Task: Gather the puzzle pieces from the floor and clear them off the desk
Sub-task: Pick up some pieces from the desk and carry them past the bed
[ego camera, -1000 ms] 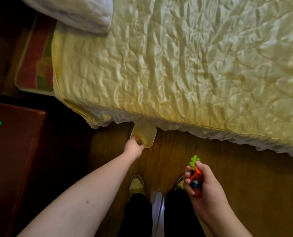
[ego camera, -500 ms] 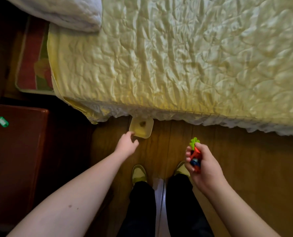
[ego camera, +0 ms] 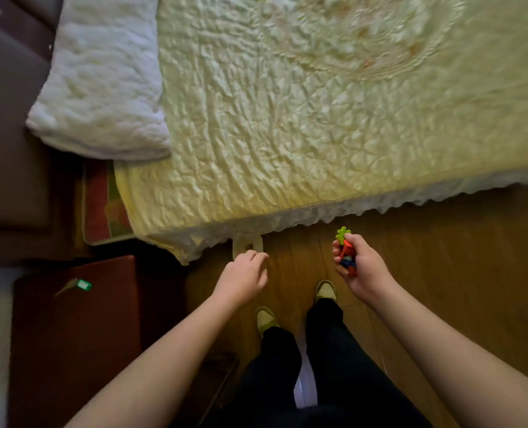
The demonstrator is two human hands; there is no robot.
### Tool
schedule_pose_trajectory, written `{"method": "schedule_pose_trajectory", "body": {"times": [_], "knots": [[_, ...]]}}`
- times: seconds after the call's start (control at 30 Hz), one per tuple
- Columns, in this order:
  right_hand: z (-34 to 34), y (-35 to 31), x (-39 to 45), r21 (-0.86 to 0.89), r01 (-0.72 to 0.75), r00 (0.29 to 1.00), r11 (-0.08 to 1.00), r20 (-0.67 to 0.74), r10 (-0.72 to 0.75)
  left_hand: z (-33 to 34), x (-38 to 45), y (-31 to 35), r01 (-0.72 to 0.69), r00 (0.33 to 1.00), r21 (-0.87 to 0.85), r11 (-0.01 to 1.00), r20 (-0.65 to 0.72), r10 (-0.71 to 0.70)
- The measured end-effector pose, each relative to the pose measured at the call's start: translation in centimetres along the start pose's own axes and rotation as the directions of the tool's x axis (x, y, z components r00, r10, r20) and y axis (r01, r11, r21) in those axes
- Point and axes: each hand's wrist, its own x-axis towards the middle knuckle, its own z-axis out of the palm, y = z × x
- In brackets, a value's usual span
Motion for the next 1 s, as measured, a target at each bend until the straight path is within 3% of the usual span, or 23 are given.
{"method": "schedule_pose_trajectory", "body": {"times": [0.17,0.4,0.7,1.0], "knots": [[-3.8,-1.7,-5.3,0.036,0.076,0.996,0.996,-0.059,-0.074,-2.9,-2.9,5.5,-0.208,0.976,0.156,0.966,-0.031,0.216],[-12.2,-2.9,-9.6,0.154,0.144,0.973,0.978,-0.204,-0.112,-4.0,-3.9,16.2,-0.501,0.853,0.329,0.801,0.033,0.521],[-28.2,-6.1,-16.2,0.335,0.29,0.91,0.897,-0.387,-0.149,0.3,-4.0,35.4,-0.714,0.685,0.378,0.589,0.202,0.7],[-45.1,-6.6,-24.5,0.515,0.478,0.818,0.711,-0.555,-0.148,6.2,-5.4,54.1,-0.861,0.475,0.367,0.353,0.328,0.817]]}}
